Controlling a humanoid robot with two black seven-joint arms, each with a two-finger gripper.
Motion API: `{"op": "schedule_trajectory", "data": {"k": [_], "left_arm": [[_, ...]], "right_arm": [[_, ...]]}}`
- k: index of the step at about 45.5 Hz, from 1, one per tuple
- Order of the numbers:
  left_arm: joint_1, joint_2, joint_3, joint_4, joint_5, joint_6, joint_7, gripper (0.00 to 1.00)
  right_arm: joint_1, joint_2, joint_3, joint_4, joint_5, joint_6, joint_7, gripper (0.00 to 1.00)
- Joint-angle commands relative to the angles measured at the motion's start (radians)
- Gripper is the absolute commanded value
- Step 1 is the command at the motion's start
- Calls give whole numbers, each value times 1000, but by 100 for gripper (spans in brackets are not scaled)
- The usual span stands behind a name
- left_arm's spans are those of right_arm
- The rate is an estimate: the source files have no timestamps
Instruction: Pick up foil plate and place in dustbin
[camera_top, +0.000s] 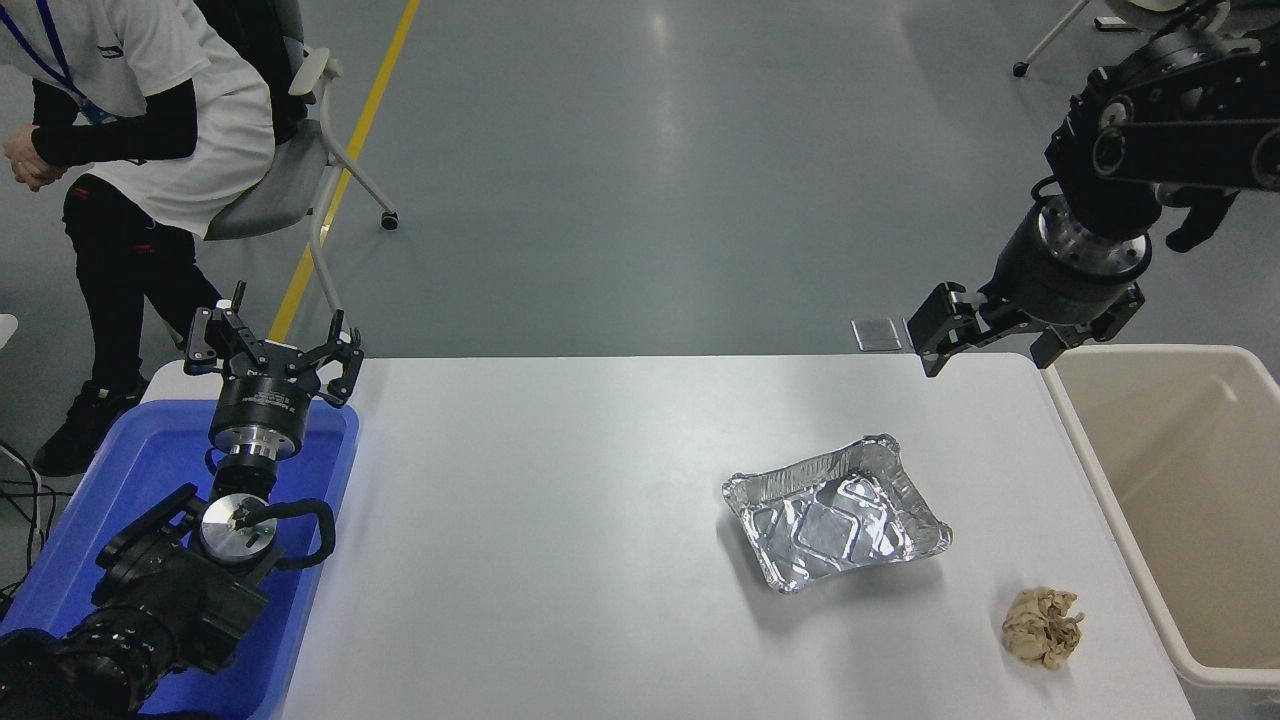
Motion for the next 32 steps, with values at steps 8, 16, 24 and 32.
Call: {"op": "schedule_trajectory", "data": {"k": [8,16,24,32], "left_arm": [[0,0,0,0,0,1,0,99],[0,0,0,0,0,1,0,99],[0,0,0,0,0,0,0,99],[0,0,0,0,1,0,0,99]], "right_arm": [[2,1,0,0,1,0,1,100],[-1,0,2,0,0,0,1,100],[2,0,3,0,0,0,1,100],[-2,0,5,0,0,0,1,100]]}}
